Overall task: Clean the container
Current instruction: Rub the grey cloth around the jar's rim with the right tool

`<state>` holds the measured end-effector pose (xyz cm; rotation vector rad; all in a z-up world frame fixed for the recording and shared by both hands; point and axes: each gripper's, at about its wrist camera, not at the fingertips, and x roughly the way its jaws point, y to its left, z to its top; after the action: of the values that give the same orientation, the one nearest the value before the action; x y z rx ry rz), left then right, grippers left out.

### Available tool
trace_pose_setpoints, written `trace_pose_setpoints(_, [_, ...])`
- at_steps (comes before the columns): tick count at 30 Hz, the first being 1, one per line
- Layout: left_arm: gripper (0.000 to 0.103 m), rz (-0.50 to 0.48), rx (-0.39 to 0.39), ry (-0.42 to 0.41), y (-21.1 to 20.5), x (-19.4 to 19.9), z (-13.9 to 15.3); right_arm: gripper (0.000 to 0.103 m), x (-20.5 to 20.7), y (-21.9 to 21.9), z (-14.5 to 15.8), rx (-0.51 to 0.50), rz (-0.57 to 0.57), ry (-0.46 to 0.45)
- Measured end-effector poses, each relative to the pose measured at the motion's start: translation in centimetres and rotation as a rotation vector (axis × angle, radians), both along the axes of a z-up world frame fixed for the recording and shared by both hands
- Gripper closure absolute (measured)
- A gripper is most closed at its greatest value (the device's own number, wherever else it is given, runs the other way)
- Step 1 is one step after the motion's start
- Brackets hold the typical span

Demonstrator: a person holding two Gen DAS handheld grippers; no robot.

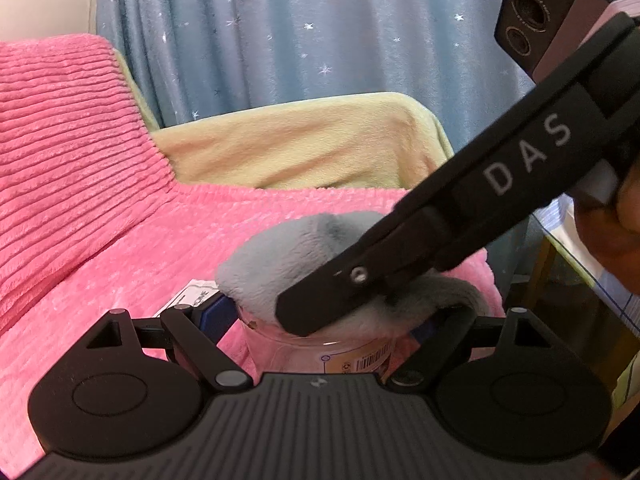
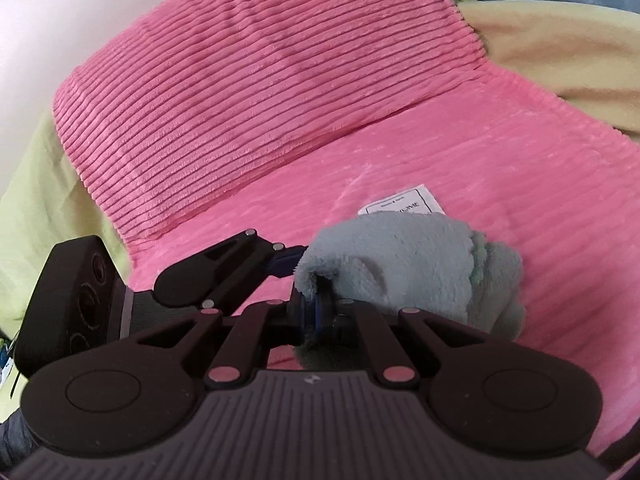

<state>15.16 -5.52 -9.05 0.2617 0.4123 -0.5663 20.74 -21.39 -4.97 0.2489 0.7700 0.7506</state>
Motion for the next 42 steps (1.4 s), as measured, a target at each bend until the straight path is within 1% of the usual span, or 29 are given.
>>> trace_pose_setpoints(4, [0.017, -0.001, 0.006, -0.004, -0.1, -0.2, 0.0, 0.102, 0.8, 0.5, -0.2, 0.016, -0.028, -0.019])
trace_pose_setpoints(8, [0.017, -0.006, 0.012, -0.005, -0.3, -0.7, 0.0, 0.102, 1.8, 0.5, -0.3, 0.013, -0.090, -0.042])
trace_pose_setpoints(12, [0.017, 0.010, 0.016, -0.006, -1.7, -0.9, 0.1, 0.102, 2.4, -0.4, -0.3, 0.010, -0.125, -0.044])
trace_pose_setpoints(17, [0.017, 0.005, 0.022, -0.009, -2.1, -1.3, 0.1, 0.102, 2.2, -1.8, -0.3, -0.007, -0.152, -0.043])
trace_pose_setpoints(24, [0.017, 0.012, 0.026, -0.011, -3.2, -1.8, 0.0, 0.101, 1.1, -2.9, -0.2, -0.040, -0.139, -0.043])
trace_pose_setpoints(28, [0.017, 0.015, 0.023, -0.010, -3.0, -2.0, 0.0, 0.101, 0.5, -3.0, -0.2, -0.041, -0.133, -0.036])
trace_pose_setpoints(36, [0.017, 0.017, 0.022, -0.003, -2.5, -1.8, 0.2, 0.101, -0.4, -1.8, -0.2, -0.006, -0.108, -0.013])
trace_pose_setpoints(42, [0.017, 0.022, 0.024, -0.001, -2.3, -1.4, 0.4, 0.101, 0.1, -0.3, -0.5, 0.024, -0.088, -0.019])
